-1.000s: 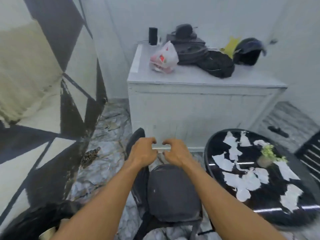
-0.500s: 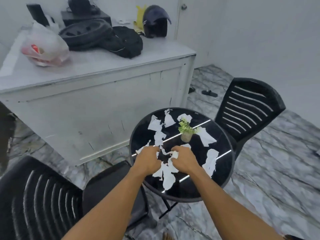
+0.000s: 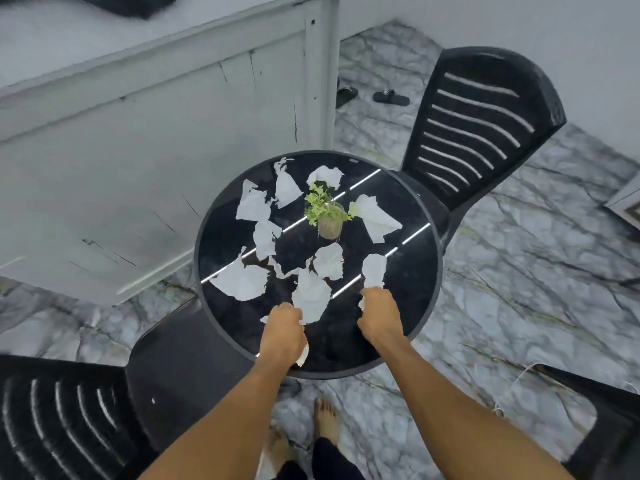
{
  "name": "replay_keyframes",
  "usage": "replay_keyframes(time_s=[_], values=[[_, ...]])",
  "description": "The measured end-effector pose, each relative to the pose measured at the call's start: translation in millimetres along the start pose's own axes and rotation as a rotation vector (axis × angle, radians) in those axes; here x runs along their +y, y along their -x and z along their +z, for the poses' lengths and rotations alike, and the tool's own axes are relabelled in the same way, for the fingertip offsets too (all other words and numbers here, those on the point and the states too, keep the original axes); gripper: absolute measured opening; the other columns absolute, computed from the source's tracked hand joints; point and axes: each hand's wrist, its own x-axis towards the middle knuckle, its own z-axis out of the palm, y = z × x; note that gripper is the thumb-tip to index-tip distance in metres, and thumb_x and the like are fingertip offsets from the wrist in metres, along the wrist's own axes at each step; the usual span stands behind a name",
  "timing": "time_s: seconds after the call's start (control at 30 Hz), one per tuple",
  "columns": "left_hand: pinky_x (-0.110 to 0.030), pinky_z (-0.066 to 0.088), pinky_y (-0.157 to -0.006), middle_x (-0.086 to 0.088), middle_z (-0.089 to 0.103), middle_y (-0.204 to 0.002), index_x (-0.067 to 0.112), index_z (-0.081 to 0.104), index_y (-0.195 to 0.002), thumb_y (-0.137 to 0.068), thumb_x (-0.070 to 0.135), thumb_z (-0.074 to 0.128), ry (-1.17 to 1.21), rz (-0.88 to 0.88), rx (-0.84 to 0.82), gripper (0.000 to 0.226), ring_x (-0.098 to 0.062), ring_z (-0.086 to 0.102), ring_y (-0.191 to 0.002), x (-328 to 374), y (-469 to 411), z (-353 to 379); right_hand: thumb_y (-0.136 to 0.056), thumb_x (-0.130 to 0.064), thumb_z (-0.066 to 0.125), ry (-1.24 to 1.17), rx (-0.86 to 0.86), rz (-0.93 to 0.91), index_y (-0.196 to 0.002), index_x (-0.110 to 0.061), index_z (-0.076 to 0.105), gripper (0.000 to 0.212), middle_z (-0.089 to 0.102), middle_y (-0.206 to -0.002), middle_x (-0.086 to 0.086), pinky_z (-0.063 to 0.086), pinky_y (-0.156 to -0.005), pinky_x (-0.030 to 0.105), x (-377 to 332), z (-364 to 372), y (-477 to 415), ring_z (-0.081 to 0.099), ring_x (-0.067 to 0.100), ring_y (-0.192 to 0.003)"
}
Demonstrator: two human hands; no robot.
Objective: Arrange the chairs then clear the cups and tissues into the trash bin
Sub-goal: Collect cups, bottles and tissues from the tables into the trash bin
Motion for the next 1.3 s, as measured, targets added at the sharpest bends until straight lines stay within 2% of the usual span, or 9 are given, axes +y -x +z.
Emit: replay_keyframes(time_s=[0.27, 0.4, 0.53, 0.63, 0.7, 0.83, 1.03, 1.17, 1.3], values=[[-0.027, 0.047, -0.09, 0.002, 0.068, -0.103, 0.011, 0.069, -0.105, -0.084, 0.016, 0.067, 0.327, 0.017, 0.258, 0.021, -0.016, 0.06, -0.1, -23, -31, -47, -0.083, -0.006, 0.062, -0.086, 0.087, -0.27, -0.097, -0.008, 0.074, 0.018, 0.068, -0.091, 0.007, 0.051, -0.081, 0.035, -67, -12, -18, 0.057, 0.023, -0.097], [-0.026, 0.041, -0.101, 0.002, 0.061, -0.126, 0.016, 0.06, -0.128, -0.081, 0.017, 0.073, 0.357, -0.067, 0.275, 0.049, -0.017, 0.055, -0.119, -45, -54, -63, -0.084, -0.013, 0.066, -0.038, 0.094, -0.343, -0.084, -0.02, 0.078, 0.013, 0.062, -0.121, 0.0, 0.04, -0.098, 0.038, -91, -4, -44, 0.042, 0.022, -0.125], [-0.044, 0.041, -0.105, -0.006, 0.02, -0.16, 0.027, 0.027, -0.153, -0.082, 0.021, 0.076, 0.172, -0.228, 0.149, 0.087, -0.032, 0.027, -0.143, -70, -64, -64, -0.088, -0.018, 0.066, 0.069, -0.067, -0.284, -0.109, -0.026, 0.073, 0.024, 0.025, -0.159, 0.002, 0.026, -0.113, 0.049, -105, 18, -66, 0.01, 0.028, -0.149], [-0.045, 0.045, -0.101, -0.009, 0.002, -0.163, 0.032, 0.017, -0.155, -0.087, 0.032, 0.073, 0.029, -0.255, 0.041, 0.088, -0.035, 0.017, -0.143, -79, -67, -54, -0.094, -0.021, 0.061, 0.164, -0.176, -0.319, -0.142, -0.029, 0.048, 0.051, 0.021, -0.161, 0.003, 0.03, -0.112, 0.05, -119, 35, -73, 0.014, 0.029, -0.147], [-0.038, 0.046, -0.096, -0.01, 0.019, -0.156, 0.03, 0.026, -0.153, -0.09, 0.029, 0.069, 0.009, -0.189, 0.055, 0.076, -0.032, 0.027, -0.135, -79, -70, -45, -0.095, -0.019, 0.058, 0.292, -0.187, -0.369, -0.148, -0.028, 0.037, 0.057, 0.033, -0.153, 0.004, 0.038, -0.107, 0.044, -128, 42, -71, 0.023, 0.029, -0.142], [-0.032, 0.051, -0.083, -0.007, 0.052, -0.119, 0.021, 0.063, -0.115, -0.086, 0.012, 0.065, 0.096, -0.015, 0.182, 0.031, -0.022, 0.05, -0.096, -76, -73, -25, -0.089, -0.002, 0.053, 0.285, -0.131, -0.366, -0.12, -0.012, 0.063, 0.034, 0.055, -0.119, 0.007, 0.048, -0.08, 0.032, -129, 47, -58, 0.054, 0.025, -0.112], [-0.036, 0.05, -0.061, -0.003, 0.053, -0.077, 0.007, 0.057, -0.068, -0.079, -0.003, 0.058, 0.26, 0.023, 0.168, 0.015, -0.02, 0.053, -0.072, -69, -58, -23, -0.078, 0.002, 0.05, 0.07, -0.098, -0.246, -0.065, -0.009, 0.059, 0.02, 0.053, -0.069, 0.002, 0.035, -0.048, 0.024, -120, 44, -40, 0.053, 0.019, -0.063], [-0.034, 0.044, -0.056, 0.001, 0.046, -0.066, 0.006, 0.059, -0.065, -0.076, -0.005, 0.052, 0.283, -0.031, 0.216, 0.017, -0.017, 0.047, -0.063, -77, -43, -31, -0.077, 0.003, 0.056, -0.051, -0.081, -0.246, -0.074, 0.0, 0.068, 0.013, 0.068, -0.077, 0.015, 0.057, -0.07, 0.043, -126, 34, -35, 0.063, 0.029, -0.071], [-0.035, 0.043, -0.053, -0.002, 0.049, -0.063, 0.005, 0.053, -0.06, -0.076, -0.004, 0.052, 0.319, -0.155, 0.307, 0.018, -0.017, 0.046, -0.058, -92, -16, -57, -0.082, -0.001, 0.06, -0.104, -0.094, -0.313, -0.097, -0.003, 0.075, 0.021, 0.073, -0.1, 0.014, 0.057, -0.087, 0.037, -149, 16, -23, 0.069, 0.029, -0.096]])
